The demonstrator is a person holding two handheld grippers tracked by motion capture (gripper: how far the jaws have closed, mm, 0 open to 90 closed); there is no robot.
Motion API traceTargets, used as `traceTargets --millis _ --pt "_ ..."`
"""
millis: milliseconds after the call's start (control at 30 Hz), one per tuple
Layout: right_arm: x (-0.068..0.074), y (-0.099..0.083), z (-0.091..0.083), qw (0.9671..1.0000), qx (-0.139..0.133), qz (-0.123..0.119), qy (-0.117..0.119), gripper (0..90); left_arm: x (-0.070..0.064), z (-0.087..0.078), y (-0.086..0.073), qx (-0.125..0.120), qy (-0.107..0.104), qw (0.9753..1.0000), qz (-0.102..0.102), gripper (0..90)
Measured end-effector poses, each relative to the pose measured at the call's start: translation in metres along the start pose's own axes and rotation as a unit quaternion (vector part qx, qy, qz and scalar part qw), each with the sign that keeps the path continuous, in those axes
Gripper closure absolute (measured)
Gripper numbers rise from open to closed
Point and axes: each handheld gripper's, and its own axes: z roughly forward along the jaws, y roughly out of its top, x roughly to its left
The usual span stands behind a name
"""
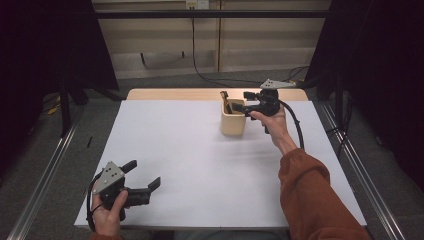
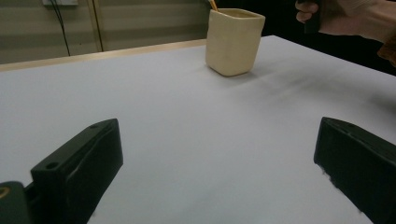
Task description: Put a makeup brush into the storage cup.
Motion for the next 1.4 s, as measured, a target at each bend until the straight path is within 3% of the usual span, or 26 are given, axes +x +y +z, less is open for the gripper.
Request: traceTargets --millis 100,233,433,633,1000,1067,1400 --pt "0.003 0.001 0.001 0.9999 0.004 -0.010 -0.001 7.6 0.000 0.000 0.000 0.001 -0.001 1.0000 0.005 1.2" --pt "0.004 0.001 0.000 1.0000 0.001 0.003 0.005 5.1 -0.001 -0.002 -0.001 0.001 0.001 1.0000 0.004 1.2" --pt "0.005 0.001 -0.004 1.0000 0.000 0.000 -0.001 5.8 -0.001 -0.004 -0.001 -0.001 0.002 1.0000 0.003 1.2" --pt "0.008 -0.005 -0.012 0.9997 0.006 -0.001 -0.023 7.4 -0.001 -0.003 -0.001 -0.001 0.001 1.0000 0.003 1.2" --pt "0.011 -0.015 -0.035 0.9992 -0.003 0.008 -0.040 5.5 -0.001 0.001 0.000 0.000 -0.004 1.0000 0.005 1.2" --pt "0.013 -0.016 -0.040 0.9989 -0.015 0.008 -0.043 5.7 -0.001 0.001 0.001 0.000 -0.005 1.0000 0.006 1.2" --pt "0.022 -0.028 -0.059 0.9984 -0.011 0.017 -0.052 5.6 -0.001 0.003 0.001 0.000 -0.005 1.0000 0.005 1.3"
